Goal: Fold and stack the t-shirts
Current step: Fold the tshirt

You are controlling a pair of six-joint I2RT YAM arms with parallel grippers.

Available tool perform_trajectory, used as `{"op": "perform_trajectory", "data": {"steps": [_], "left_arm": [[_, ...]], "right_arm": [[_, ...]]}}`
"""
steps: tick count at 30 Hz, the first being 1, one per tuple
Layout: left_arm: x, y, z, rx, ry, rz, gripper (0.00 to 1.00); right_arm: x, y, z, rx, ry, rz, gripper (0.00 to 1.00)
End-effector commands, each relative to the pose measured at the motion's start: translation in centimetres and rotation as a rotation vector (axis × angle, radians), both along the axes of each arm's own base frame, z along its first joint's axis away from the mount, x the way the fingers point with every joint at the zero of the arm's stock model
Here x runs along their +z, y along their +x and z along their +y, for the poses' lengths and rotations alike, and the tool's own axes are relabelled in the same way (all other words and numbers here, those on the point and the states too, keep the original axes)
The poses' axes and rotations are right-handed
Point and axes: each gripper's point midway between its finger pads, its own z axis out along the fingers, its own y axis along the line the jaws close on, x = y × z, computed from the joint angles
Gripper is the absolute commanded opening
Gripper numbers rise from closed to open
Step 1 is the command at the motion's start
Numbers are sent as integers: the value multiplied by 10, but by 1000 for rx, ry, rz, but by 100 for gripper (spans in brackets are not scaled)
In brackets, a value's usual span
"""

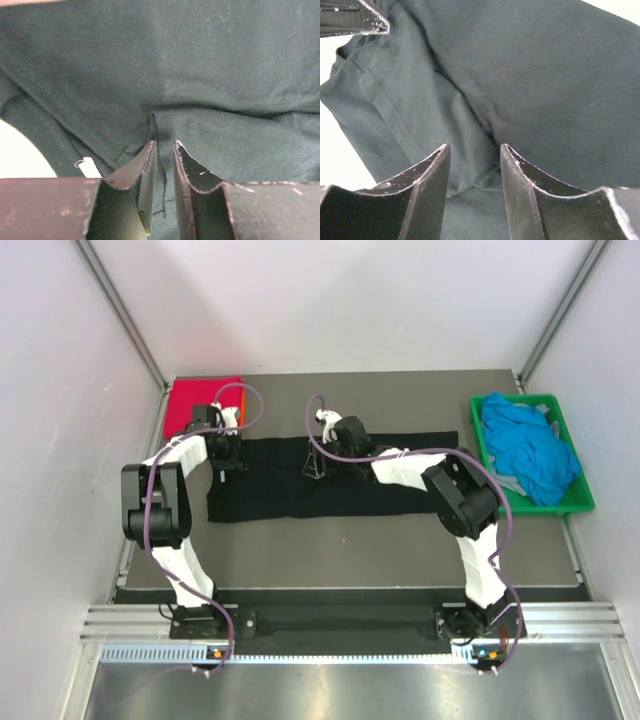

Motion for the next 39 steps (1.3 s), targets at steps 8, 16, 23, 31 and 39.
{"op": "perform_trajectory", "data": {"steps": [8, 16, 23, 31, 39], "left_arm": [[-1, 19, -13, -73, -31, -25, 23], [-3, 22, -15, -89, -12, -29, 12], [-2, 25, -14, -97, 0, -42, 0], [11, 34, -10, -75, 36, -102, 0], [18, 36, -7, -71, 65, -108, 0]], "right_arm": [[11, 17, 3, 79, 26, -53, 43], [5, 17, 4, 78, 39, -47, 22], [2, 18, -3, 32, 37, -50, 0], [7, 25, -17, -66, 80, -67, 0], [3, 24, -18, -76, 96, -51, 0]]}}
